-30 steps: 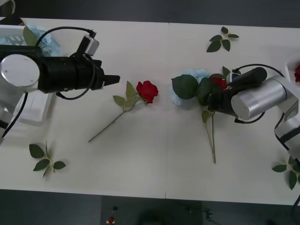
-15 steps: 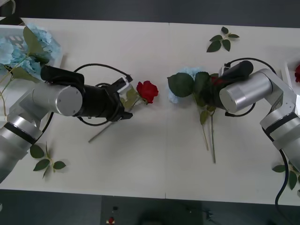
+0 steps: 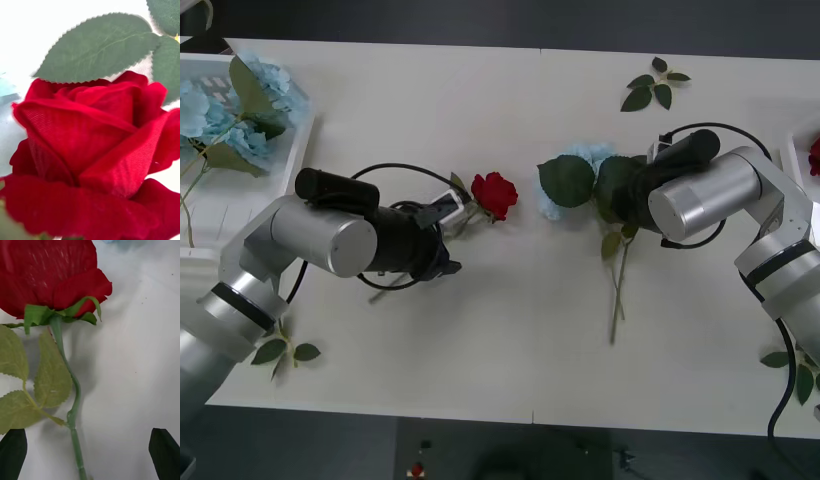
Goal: Put the red flowers into the right box and the blue flowers into the left box
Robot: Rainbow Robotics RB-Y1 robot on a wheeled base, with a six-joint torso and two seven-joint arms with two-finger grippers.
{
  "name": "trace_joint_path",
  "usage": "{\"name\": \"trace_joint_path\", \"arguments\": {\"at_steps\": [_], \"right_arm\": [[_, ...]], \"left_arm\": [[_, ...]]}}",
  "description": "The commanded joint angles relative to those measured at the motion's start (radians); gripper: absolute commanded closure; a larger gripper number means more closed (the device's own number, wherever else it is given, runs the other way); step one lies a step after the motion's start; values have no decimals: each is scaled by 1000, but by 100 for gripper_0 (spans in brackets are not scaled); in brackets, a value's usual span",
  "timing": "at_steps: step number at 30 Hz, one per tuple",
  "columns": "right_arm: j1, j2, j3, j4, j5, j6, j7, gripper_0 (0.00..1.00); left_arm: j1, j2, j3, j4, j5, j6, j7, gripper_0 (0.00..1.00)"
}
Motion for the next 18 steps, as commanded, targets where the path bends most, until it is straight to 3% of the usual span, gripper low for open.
{"name": "trace_joint_path", "arguments": {"at_steps": [1,6,11,16,18], "right_arm": [[-22,0,-4,-13,7,5,-31,100],[-35,-18,-13,-13,-23,14,-27,100],[-56,-50,-104,-45,-126,99,42,100],[-56,-93,-237,-93,-189,203,253,100],[-56,-128,-268,-115,-190,229,380,100]], "left_arm": [[0,-3,10,-12,-11,-8,32,7],[11,-3,11,-12,-33,-3,37,7],[25,-3,11,-9,-56,7,50,11],[41,-3,11,-9,-80,14,66,21],[49,-3,11,-9,-92,14,72,31]]}}
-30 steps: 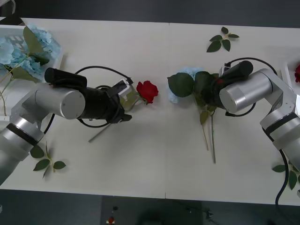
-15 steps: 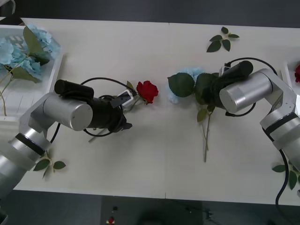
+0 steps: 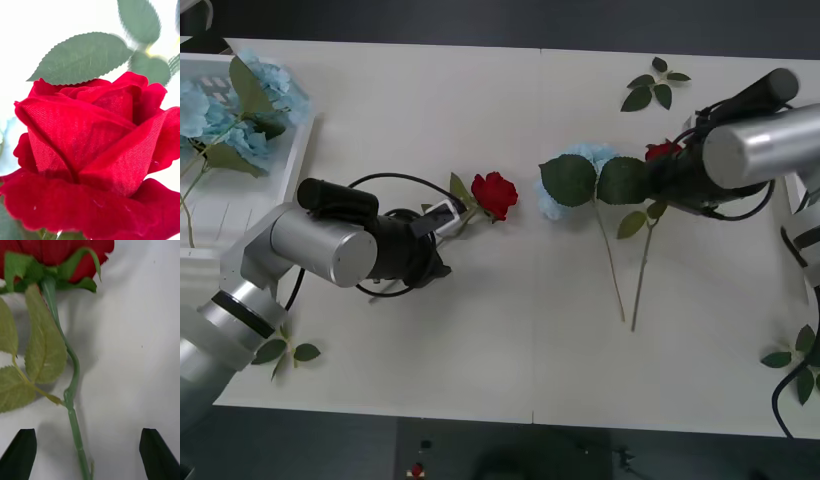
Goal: Put the red flowers into the right box and the blue flowers into the left box
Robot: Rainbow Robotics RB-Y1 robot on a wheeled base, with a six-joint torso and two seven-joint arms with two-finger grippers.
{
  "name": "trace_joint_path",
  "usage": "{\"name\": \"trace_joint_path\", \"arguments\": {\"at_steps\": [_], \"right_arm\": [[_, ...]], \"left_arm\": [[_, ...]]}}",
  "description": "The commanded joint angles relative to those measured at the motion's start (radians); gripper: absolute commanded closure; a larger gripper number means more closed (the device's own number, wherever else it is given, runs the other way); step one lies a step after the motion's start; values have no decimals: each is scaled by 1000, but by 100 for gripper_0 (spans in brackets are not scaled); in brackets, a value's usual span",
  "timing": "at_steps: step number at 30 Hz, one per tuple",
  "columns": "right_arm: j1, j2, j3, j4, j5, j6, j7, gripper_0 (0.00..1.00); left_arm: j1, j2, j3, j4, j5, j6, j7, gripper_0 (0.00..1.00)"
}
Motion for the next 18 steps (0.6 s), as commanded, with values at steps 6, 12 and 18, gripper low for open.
{"name": "trace_joint_path", "arguments": {"at_steps": [6,12,18], "right_arm": [[-28,-221,-69,-104,-20,55,405,100],[-27,-405,-69,-76,-67,42,533,100],[-28,-559,-65,86,-150,-105,660,100]], "left_arm": [[32,0,10,-9,-45,7,71,52],[35,0,10,-9,-62,7,78,83],[35,-5,10,6,-73,5,90,100]]}}
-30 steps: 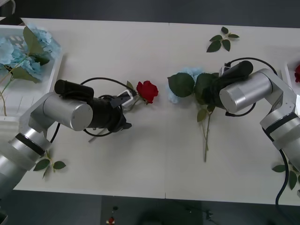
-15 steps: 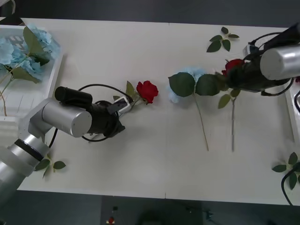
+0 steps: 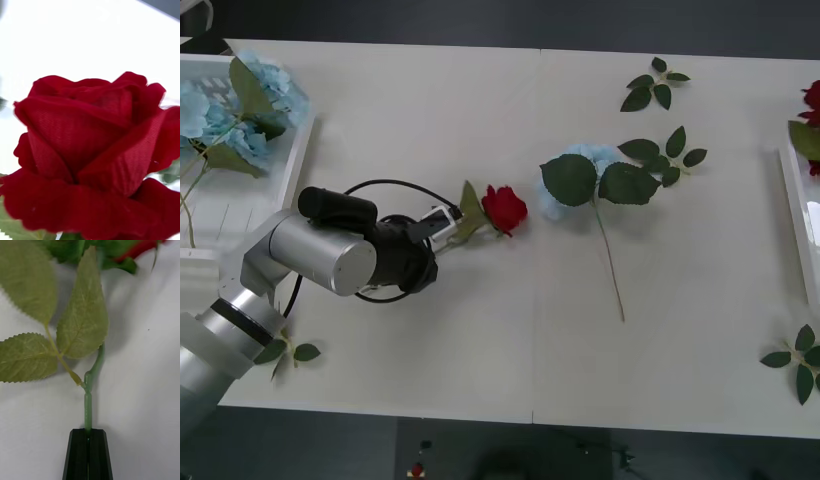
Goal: Put the red flowers into the right box and the blue flowers into the left box
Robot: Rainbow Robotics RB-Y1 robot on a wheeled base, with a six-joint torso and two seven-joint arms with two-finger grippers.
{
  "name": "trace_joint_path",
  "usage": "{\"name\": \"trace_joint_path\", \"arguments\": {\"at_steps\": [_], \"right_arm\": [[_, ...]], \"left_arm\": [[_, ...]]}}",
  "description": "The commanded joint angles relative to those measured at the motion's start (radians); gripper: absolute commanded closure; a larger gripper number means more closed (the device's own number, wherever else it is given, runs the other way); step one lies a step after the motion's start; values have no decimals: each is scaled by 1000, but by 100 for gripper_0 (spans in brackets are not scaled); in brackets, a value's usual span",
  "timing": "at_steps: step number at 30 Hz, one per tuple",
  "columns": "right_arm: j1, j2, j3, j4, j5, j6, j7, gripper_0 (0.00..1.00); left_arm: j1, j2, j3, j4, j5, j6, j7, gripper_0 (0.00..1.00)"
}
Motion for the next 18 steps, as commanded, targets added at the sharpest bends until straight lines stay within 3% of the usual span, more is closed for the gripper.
{"name": "trace_joint_path", "arguments": {"at_steps": [1,8,16,17,18], "right_arm": [[-28,-98,-13,119,-47,-105,96,100],[-37,-133,-12,297,-4,-228,154,100],[-37,-125,-12,354,20,-242,145,98],[-37,-125,-13,354,17,-243,142,88],[-37,-122,-13,354,8,-248,137,34]], "left_arm": [[13,-6,9,13,-18,4,53,100],[13,-6,23,10,7,-37,72,100],[13,-6,172,-42,270,-46,81,100],[13,-6,184,-43,286,-46,81,100],[13,-6,204,-45,310,-42,76,100]]}}
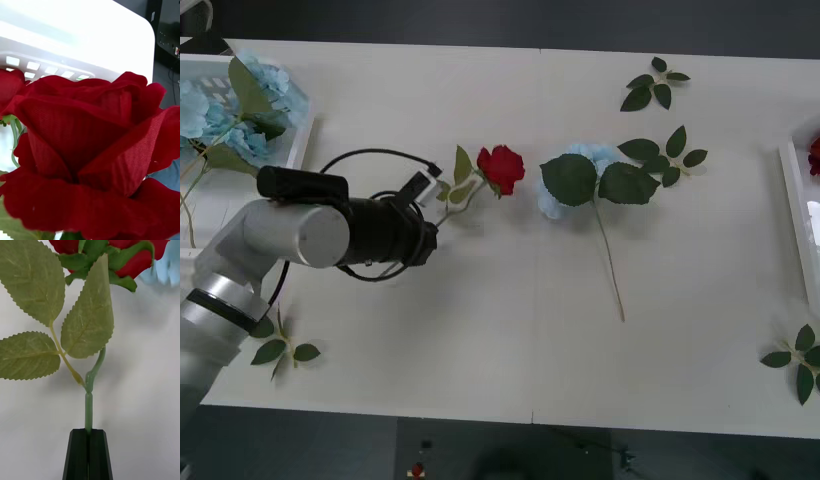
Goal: Put the red flowers into the right box and the blue flowers into the left box
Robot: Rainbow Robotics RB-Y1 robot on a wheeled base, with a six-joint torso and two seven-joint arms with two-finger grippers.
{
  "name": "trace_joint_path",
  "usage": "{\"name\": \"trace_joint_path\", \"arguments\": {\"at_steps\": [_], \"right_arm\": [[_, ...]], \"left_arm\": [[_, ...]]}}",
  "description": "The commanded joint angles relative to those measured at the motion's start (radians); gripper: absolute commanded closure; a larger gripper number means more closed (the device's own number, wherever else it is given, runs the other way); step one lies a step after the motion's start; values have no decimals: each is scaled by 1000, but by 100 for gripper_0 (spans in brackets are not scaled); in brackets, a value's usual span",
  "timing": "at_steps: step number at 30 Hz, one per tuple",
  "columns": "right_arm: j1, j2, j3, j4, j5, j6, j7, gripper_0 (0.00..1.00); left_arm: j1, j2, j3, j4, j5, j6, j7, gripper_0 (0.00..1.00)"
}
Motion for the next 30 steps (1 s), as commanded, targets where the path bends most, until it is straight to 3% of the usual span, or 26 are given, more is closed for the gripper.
{"name": "trace_joint_path", "arguments": {"at_steps": [1,10,18,19,20,22,23,30], "right_arm": [[-37,-11,-12,-11,-26,-17,-12,0],[-37,-8,-12,-44,-156,3,3,0],[-8,41,-12,-250,-455,121,22,0],[6,52,-13,-287,-485,115,26,0],[24,66,-12,-328,-511,108,28,0],[52,89,-12,-390,-537,94,29,0],[73,101,-13,-426,-557,83,31,0],[145,190,-12,-580,-577,71,51,0]], "left_arm": [[15,0,78,-41,69,9,45,100],[119,59,150,-42,60,41,-96,100],[201,71,199,-42,129,43,-241,100],[201,69,199,-42,133,41,-242,88],[199,69,198,-42,138,41,-242,45],[193,68,199,-42,149,40,-242,12],[185,69,199,-42,152,37,-242,0],[118,69,206,-41,167,17,-233,0]]}}
